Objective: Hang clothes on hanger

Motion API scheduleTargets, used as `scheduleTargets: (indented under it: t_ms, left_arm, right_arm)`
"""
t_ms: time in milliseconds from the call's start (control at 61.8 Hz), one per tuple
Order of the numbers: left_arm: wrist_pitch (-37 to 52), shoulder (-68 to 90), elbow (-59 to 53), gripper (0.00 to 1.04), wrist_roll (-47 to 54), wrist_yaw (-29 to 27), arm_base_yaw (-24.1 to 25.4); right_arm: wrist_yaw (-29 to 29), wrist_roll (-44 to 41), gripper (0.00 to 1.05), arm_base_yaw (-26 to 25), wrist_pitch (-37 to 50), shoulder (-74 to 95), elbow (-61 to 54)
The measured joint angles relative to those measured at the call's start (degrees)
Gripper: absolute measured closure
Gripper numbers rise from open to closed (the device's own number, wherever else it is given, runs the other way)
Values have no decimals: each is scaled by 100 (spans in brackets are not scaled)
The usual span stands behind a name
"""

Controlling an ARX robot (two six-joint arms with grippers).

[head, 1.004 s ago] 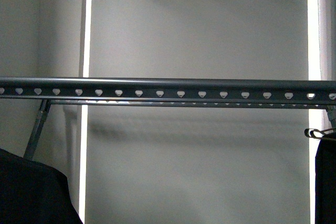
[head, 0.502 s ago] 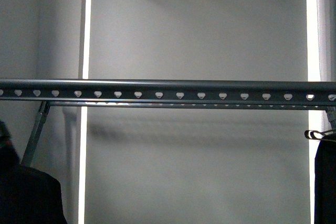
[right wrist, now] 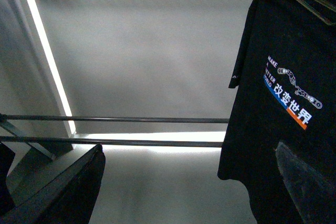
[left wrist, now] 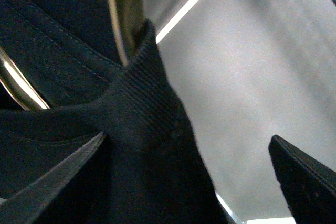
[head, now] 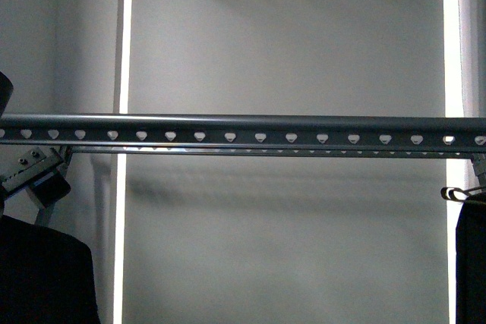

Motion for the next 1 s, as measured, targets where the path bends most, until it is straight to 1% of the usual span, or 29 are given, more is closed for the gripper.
scheduleTargets:
  t_ms: [97, 130, 227, 275, 356, 421, 453, 534, 615, 632, 648, 696, 713, 777, 810, 842, 939, 1004]
  left_arm:
    - [-120, 345, 297, 39, 15, -61, 66]
    - [-190, 409, 363, 44, 15, -61, 81]
    - [-330, 544, 472, 66, 33, 7, 122]
    - [-330, 551, 472, 76, 96, 96, 125]
    - [-326, 531, 448, 88, 192, 254, 131]
    - [-258, 400, 227, 99, 192, 555, 157]
    - [-229, 350, 142, 101, 195, 649, 164]
    - [-179, 133, -208, 101, 415, 1003, 201]
    - [-238, -254, -688, 101, 885, 1543, 269]
    - [-262, -310, -750, 101, 916, 1580, 280]
    - [-310, -433, -872, 101, 1084, 1792, 308]
    - [-400, -688, -1126, 101, 1375, 2181, 361]
    - [-452, -894, -1314, 101, 1606, 2500, 400]
    - [-758, -1467, -1751, 101, 2212, 3403, 516]
    - [-949, -1755, -1930, 101, 2568, 3950, 575]
    - [-1060, -1897, -2002, 101, 2771, 4188, 603]
    - [-1845, -2507, -2103, 101, 3993, 5375, 772]
    - [-2221, -2695, -2065, 101, 4793, 5845, 844]
  right_arm:
    - [0, 0, 7, 0, 0, 0, 0]
    - [0, 0, 7, 0, 0, 0, 0]
    - [0, 0, 7, 0, 0, 0, 0]
    - [0, 0, 7, 0, 0, 0, 0]
    - [0, 0, 7, 0, 0, 0, 0]
    - [0, 0, 7, 0, 0, 0, 0]
    - [0, 0, 7, 0, 0, 0, 0]
    - [0, 0, 7, 0, 0, 0, 0]
    - [-2, 0, 7, 0, 0, 0, 0]
    - [0, 0, 7, 0, 0, 0, 0]
    - [0, 0, 7, 0, 0, 0, 0]
    - [0, 0, 7, 0, 0, 0, 0]
    - [0, 0, 7, 0, 0, 0, 0]
    - [0, 0, 7, 0, 0, 0, 0]
    - [0, 0, 7, 0, 0, 0, 0]
    - [2, 0, 7, 0, 0, 0, 0]
    - [0, 0, 7, 0, 0, 0, 0]
    - [-2, 0, 7, 0, 0, 0, 0]
